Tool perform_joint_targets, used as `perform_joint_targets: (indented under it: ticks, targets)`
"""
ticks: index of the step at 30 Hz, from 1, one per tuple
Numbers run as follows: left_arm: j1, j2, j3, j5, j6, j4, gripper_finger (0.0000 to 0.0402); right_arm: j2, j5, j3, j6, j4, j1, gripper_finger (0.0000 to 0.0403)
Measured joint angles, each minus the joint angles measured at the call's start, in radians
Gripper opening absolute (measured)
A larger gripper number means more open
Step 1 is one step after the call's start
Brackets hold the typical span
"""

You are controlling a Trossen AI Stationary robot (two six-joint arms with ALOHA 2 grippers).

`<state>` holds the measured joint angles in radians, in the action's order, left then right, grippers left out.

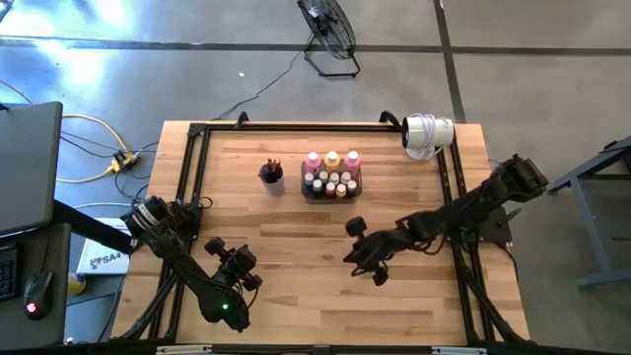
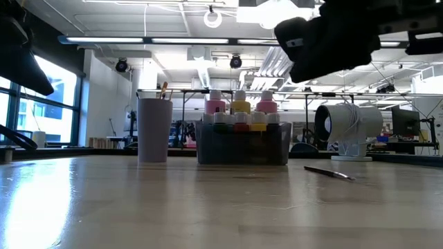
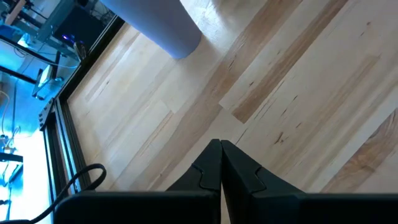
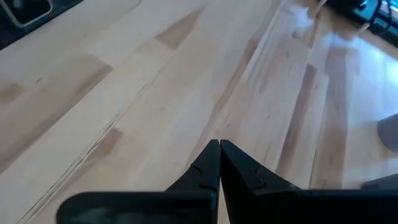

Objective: Pick & Place Paint Supplies
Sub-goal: Put the silver paint brush into the purple cup

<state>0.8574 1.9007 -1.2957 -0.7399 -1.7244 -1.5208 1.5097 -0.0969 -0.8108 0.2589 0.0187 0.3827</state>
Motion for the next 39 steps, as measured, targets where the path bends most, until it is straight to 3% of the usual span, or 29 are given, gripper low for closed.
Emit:
perform_joint_targets:
  ticks: [13,20,30,35,39]
  targets:
    - [0.000,0.000,0.000,0.000,0.000,0.000,0.0000,0.000,0.002,0.000,-0.001,0.025,-0.015,0.0002]
    - [0.000,0.000,0.000,0.000,0.000,0.000,0.0000,0.000,0.146,0.000,-0.122,-0.042,-0.105,0.0002]
    - [0.000,0.000,0.000,-0.001,0.000,0.000,0.0000,0.005,-0.060,0.000,0.181,-0.185,-0.006,0.0002]
    - [0.000,0.000,0.000,-0.002,0.024,0.000,0.0000,0.013,-0.087,-0.032,0.194,-0.218,0.019,0.0002]
    - [0.000,0.000,0.000,-0.004,0.026,0.000,0.0000,0.095,-0.099,-0.140,0.188,-0.331,0.019,0.0002]
